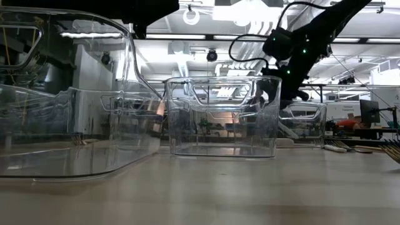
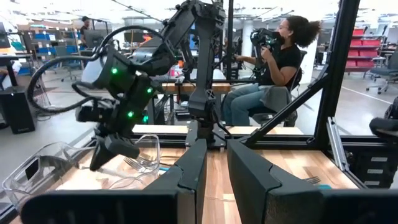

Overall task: Sort silverware by color (type)
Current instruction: Put the white fork into the top right transparent bin

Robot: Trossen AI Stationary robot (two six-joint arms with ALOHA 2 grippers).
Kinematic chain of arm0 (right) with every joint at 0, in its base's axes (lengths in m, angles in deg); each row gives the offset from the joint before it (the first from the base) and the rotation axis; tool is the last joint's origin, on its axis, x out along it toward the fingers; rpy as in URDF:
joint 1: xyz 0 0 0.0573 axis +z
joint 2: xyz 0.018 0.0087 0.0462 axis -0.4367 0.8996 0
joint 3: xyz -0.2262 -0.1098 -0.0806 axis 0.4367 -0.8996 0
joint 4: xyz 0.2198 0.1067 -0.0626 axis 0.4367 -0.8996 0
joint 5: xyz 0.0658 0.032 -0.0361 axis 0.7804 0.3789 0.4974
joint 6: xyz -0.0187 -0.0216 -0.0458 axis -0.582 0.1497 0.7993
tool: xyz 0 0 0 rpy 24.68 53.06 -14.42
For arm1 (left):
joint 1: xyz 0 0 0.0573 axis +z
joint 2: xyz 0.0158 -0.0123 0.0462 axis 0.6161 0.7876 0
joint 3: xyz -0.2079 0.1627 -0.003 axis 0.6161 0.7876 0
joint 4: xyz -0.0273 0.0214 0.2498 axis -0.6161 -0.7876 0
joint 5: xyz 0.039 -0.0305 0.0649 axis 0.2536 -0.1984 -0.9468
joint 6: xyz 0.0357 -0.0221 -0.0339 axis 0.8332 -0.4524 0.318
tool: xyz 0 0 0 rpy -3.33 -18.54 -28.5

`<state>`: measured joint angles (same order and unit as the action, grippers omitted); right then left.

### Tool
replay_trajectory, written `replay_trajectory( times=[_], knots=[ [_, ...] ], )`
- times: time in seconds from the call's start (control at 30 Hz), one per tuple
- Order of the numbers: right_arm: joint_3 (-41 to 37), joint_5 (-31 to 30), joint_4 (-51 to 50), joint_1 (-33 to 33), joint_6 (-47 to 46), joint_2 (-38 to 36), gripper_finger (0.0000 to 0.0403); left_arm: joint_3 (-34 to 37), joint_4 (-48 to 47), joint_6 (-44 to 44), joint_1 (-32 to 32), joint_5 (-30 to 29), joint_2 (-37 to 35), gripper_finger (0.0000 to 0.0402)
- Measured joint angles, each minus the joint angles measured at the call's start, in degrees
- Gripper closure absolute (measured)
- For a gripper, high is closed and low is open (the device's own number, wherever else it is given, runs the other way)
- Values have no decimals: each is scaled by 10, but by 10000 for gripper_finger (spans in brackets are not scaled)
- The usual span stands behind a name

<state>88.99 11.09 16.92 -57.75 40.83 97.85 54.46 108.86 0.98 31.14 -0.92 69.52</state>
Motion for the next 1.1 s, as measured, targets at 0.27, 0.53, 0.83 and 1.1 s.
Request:
replay_trajectory(
  times=[0.27, 0.53, 0.83, 1.1],
  knots=[
    [0, 48, -3, -21, -21, 64, 400, 0, 1, 0, 0, 0, 0, 346],
    [0, 48, -3, -26, -14, 72, 400, 0, -4, 0, 0, 0, 0, 346],
    [0, 36, -1, -26, 18, 48, 362, 0, -9, 0, 0, 0, 0, 346],
    [0, 41, -20, -25, 50, -78, 259, 0, -29, 0, 0, 0, 0, 346]
  ],
)
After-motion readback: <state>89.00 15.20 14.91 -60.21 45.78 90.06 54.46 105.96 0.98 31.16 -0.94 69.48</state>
